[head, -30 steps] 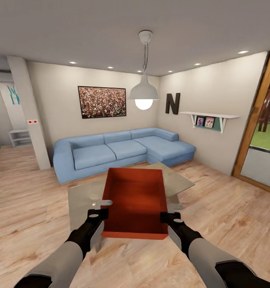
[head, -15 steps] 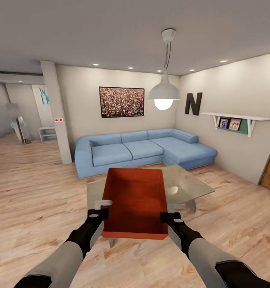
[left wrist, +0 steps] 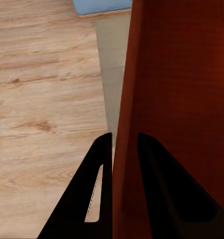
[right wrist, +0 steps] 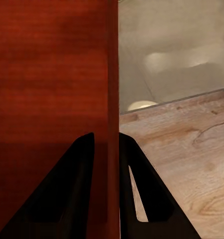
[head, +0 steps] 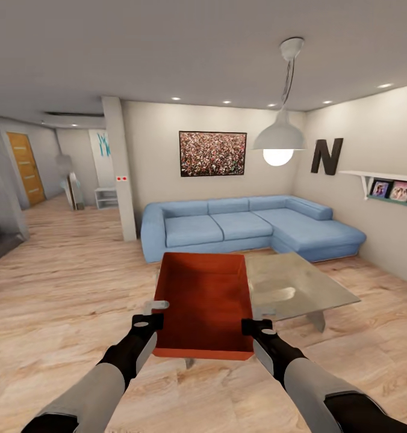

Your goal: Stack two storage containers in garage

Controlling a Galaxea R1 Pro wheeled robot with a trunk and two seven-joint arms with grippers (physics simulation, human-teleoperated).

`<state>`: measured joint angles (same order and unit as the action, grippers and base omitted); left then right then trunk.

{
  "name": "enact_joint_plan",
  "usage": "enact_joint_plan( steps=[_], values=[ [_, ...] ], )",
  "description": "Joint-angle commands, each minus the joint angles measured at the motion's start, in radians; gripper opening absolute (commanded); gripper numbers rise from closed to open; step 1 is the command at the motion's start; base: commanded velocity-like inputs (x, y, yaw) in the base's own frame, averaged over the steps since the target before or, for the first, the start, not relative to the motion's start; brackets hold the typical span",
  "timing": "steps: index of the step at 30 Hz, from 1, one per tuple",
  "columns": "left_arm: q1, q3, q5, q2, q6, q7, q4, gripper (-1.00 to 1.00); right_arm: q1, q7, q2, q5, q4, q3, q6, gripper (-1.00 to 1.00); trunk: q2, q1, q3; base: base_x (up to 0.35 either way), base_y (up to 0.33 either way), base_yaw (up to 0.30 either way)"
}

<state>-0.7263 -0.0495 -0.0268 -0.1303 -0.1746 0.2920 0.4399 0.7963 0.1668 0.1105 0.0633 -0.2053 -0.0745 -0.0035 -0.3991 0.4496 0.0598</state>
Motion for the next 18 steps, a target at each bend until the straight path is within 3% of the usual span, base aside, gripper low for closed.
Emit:
enact_joint_plan(
  steps=[1, 18],
  values=[
    [-0.001, 0.003, 0.028, 0.001, -0.009, 0.013, 0.005, -1.0, 0.0, 0.007, -0.022, 0.007, 0.003, -0.004, -0.001, -1.0, -0.001, 0.0, 0.0, 0.0, 0.0, 0.3],
    [-0.001, 0.004, 0.028, 0.001, -0.008, 0.016, 0.006, -1.0, 0.0, 0.008, -0.021, 0.007, 0.003, -0.004, -0.001, -1.0, -0.001, 0.0, 0.0, 0.0, 0.0, 0.3]
  ],
)
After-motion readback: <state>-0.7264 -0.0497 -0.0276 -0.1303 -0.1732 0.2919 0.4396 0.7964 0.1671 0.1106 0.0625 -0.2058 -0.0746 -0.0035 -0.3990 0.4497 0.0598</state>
